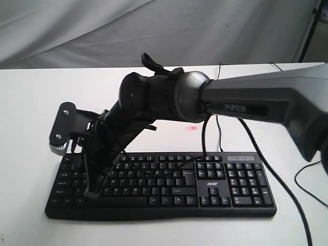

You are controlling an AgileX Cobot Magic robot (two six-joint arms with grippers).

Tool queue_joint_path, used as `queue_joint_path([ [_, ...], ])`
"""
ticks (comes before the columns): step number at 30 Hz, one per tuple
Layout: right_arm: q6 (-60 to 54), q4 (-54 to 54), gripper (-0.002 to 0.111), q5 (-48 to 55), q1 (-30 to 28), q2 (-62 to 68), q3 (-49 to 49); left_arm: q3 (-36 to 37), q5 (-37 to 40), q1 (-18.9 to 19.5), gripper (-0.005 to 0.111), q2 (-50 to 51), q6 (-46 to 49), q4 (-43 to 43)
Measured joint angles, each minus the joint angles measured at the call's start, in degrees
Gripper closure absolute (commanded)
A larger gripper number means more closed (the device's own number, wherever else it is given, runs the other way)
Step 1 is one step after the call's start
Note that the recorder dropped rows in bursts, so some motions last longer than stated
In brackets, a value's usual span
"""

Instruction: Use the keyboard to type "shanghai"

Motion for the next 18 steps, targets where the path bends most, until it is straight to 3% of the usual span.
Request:
queue_joint_path([
  [8, -2.36, -0.85, 0.108, -3.09, -3.43, -6.23, 9.05, 0.0, 0.0, 0.0, 0.106, 0.0, 0.0, 0.0],
  [18, -3.78, -0.74, 0.108, -2.95, -5.78, -9.62, 13.26, 0.0, 0.0, 0.0, 0.106, 0.0, 0.0, 0.0],
])
